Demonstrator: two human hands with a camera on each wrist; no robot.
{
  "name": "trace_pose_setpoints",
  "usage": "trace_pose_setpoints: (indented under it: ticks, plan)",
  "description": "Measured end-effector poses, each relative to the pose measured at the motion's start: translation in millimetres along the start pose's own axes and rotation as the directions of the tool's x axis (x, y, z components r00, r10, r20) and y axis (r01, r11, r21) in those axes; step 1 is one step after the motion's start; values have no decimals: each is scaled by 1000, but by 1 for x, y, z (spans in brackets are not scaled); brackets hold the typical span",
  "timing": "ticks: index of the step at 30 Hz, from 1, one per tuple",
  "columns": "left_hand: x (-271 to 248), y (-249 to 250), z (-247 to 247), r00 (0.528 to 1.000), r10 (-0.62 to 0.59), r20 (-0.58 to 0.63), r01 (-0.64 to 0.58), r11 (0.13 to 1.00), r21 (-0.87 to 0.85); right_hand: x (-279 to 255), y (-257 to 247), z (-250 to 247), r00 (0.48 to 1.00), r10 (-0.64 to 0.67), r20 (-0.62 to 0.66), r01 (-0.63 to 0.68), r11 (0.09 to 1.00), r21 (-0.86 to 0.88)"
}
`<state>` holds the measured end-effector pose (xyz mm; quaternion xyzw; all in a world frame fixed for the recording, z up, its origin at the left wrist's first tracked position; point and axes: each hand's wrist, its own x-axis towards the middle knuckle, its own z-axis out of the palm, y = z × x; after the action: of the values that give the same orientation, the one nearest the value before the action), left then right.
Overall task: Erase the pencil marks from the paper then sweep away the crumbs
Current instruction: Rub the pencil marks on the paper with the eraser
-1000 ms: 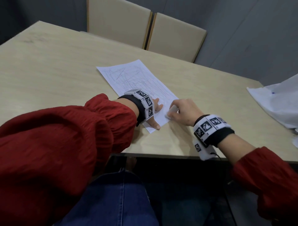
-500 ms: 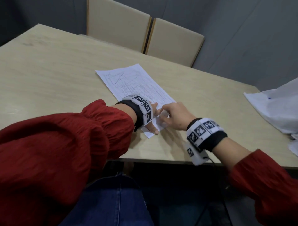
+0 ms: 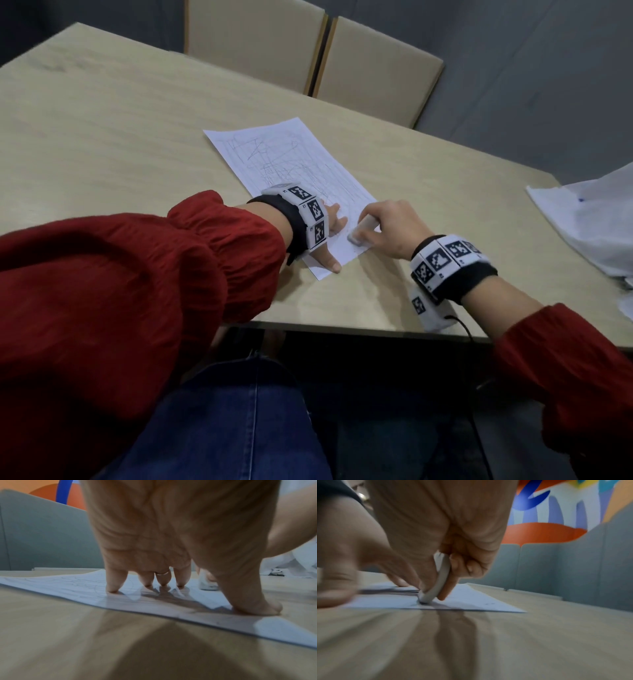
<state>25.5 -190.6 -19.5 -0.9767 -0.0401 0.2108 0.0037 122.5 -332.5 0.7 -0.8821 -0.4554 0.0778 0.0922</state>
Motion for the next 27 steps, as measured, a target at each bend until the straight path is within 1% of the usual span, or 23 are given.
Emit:
trace_pose_setpoints:
  ticks: [2, 5, 6, 8, 10, 12, 13, 15, 17, 18, 19, 22, 24, 27]
  plan:
    - [-1, 2, 0, 1000, -8, -3, 8, 1000, 1, 3, 4, -2, 1000, 23, -16, -23, 1000, -6]
    - [-3, 2, -1, 1000, -4, -26, 4, 1000, 4, -12, -11, 8, 996, -85, 38, 86, 996, -8]
    - [-4, 2, -1, 1000, 0, -24, 0, 1000, 6, -18, -13, 10, 994, -100, 49, 100, 995, 11]
    - [-3, 3, 0, 1000, 1, -16, -1, 1000, -7, -18, -4, 6, 998, -54, 25, 54, 999, 3]
    - [-4, 3, -2, 1000, -7, -10, 7, 1000, -14, -6, 11, -3, 999, 28, -22, -29, 999, -33]
    - [-3, 4, -3, 1000, -14, -1, 14, 1000, -15, 5, 19, -9, 993, 114, -40, -115, 993, -26]
    - [-3, 5, -3, 1000, -20, 0, 20, 1000, -10, 8, 17, -9, 993, 113, -32, -114, 993, -25]
    - [-1, 5, -2, 1000, -15, 1, 15, 1000, -13, 1, 4, -4, 998, 50, 24, -49, 998, -50]
    - [2, 2, 0, 1000, -10, -5, 10, 1000, -24, -13, -13, 2, 996, -54, 76, 57, 998, -34]
    - [3, 1, 1, 1000, -6, -9, 6, 1000, -28, -19, -16, 4, 993, -85, 84, 86, 996, -14]
    - [3, 1, 2, 1000, -3, -11, 3, 999, -32, -21, -13, 4, 994, -80, 72, 80, 997, -6]
    - [3, 2, 2, 1000, 0, -15, 0, 1000, -22, -7, 14, -4, 1000, 18, -12, -19, 999, -34]
    - [5, 2, 2, 1000, -6, -22, 5, 1000, -20, 6, 30, -9, 992, 119, -40, -120, 992, -26]
    - [5, 2, 3, 1000, -10, -23, 10, 1000, -24, 18, 40, -12, 977, 195, -88, -198, 980, -20]
